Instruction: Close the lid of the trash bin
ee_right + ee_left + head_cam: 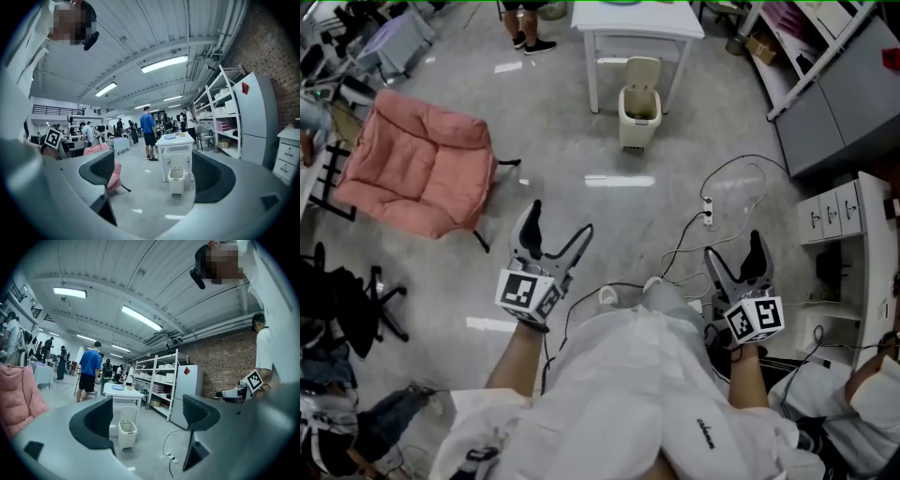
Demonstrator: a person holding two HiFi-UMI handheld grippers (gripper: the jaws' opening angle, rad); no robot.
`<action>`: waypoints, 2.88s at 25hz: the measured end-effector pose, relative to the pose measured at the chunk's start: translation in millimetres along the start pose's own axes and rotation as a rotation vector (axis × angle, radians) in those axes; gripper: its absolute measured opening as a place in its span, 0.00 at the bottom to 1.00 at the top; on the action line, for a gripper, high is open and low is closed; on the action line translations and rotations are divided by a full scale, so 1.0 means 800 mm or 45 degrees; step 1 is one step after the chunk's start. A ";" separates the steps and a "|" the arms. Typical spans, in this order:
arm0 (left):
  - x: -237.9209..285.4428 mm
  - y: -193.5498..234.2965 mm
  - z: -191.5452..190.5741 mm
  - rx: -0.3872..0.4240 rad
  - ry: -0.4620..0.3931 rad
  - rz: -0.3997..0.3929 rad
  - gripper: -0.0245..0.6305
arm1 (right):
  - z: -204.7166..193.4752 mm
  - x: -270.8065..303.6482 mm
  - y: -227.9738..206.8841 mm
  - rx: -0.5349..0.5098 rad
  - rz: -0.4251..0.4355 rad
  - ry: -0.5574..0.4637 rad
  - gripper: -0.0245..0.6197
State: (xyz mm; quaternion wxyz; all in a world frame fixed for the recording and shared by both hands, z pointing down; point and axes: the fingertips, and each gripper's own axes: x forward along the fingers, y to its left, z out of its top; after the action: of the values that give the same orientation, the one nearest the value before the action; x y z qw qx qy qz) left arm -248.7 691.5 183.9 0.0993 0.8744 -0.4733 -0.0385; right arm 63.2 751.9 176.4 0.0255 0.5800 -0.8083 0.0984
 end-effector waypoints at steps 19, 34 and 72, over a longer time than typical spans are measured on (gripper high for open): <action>0.073 0.030 0.013 0.076 0.000 0.040 0.71 | 0.006 0.102 -0.024 0.091 0.094 -0.010 0.82; 0.265 0.038 0.017 0.073 0.043 0.090 0.71 | 0.040 0.247 -0.156 0.115 0.221 0.012 0.82; 0.461 0.107 0.036 0.076 0.049 0.137 0.71 | 0.068 0.431 -0.256 0.159 0.307 0.038 0.82</action>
State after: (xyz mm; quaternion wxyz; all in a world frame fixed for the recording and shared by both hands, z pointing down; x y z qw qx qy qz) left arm -121.3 333.6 183.6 0.0842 0.8508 -0.5187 -0.0021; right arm 148.0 357.0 203.2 -0.0109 0.4774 -0.8640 0.1595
